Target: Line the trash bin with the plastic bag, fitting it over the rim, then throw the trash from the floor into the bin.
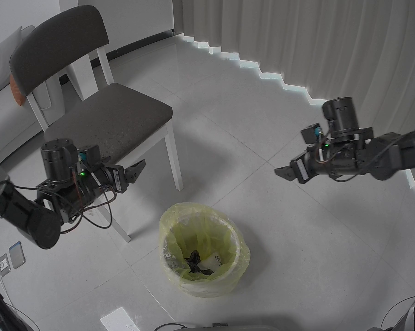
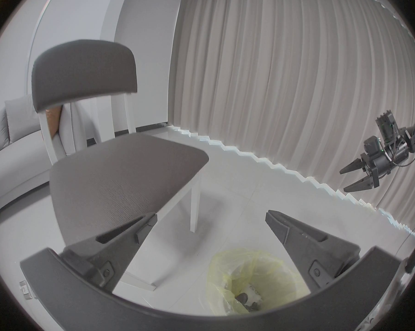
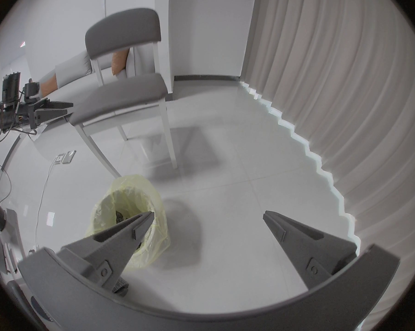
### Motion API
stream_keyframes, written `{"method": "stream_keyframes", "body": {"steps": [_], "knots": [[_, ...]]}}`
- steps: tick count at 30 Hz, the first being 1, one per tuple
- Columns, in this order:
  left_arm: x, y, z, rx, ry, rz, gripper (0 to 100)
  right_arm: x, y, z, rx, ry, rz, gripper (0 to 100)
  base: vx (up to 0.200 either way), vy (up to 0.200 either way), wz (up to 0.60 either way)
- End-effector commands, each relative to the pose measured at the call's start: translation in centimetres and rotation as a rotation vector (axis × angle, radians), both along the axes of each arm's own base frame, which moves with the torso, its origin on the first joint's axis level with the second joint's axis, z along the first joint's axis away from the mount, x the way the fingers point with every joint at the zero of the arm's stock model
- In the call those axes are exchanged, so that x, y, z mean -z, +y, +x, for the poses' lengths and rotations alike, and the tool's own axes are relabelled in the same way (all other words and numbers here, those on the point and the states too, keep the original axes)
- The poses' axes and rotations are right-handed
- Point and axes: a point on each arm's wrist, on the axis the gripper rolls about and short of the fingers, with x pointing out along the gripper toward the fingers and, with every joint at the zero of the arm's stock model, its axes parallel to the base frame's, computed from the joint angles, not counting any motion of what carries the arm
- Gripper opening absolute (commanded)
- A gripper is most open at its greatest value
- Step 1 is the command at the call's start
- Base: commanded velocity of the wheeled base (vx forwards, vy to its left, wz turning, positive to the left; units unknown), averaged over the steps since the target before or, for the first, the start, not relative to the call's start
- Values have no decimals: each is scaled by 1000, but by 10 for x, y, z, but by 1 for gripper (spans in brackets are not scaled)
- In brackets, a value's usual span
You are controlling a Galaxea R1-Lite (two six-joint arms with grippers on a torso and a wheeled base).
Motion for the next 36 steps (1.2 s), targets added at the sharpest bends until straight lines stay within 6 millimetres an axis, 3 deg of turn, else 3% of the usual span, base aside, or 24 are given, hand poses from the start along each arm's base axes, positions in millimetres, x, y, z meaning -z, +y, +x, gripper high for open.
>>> {"method": "stream_keyframes", "body": {"steps": [1,7,9,12,16,22,23,28,33,36], "knots": [[-89,49,-210,20,-275,-124,100,-30,-124,-277,219,-471,194,100,0,0,0],[-77,66,-279,13,-288,-158,100,-4,-138,-346,310,-543,320,100,0,0,0],[-73,68,-285,4,-285,-157,100,0,-139,-353,309,-538,337,100,0,0,0],[-51,73,-306,-45,-312,-185,100,25,-136,-381,274,-531,416,100,0,0,0],[-39,75,-326,-60,-384,-211,100,48,-135,-402,224,-555,442,100,0,0,0],[-9,73,-337,-125,-409,-248,100,57,-137,-398,330,-547,420,100,0,0,0],[6,72,-341,-128,-424,-239,100,63,-137,-393,343,-557,408,100,0,0,0],[35,72,-337,-152,-392,-218,100,96,-137,-372,332,-597,354,100,0,0,0],[59,74,-333,-217,-257,-83,100,97,-137,-372,339,-568,419,100,0,0,0],[63,76,-333,-307,-228,-45,100,98,-137,-372,336,-557,415,100,0,0,0]]}}
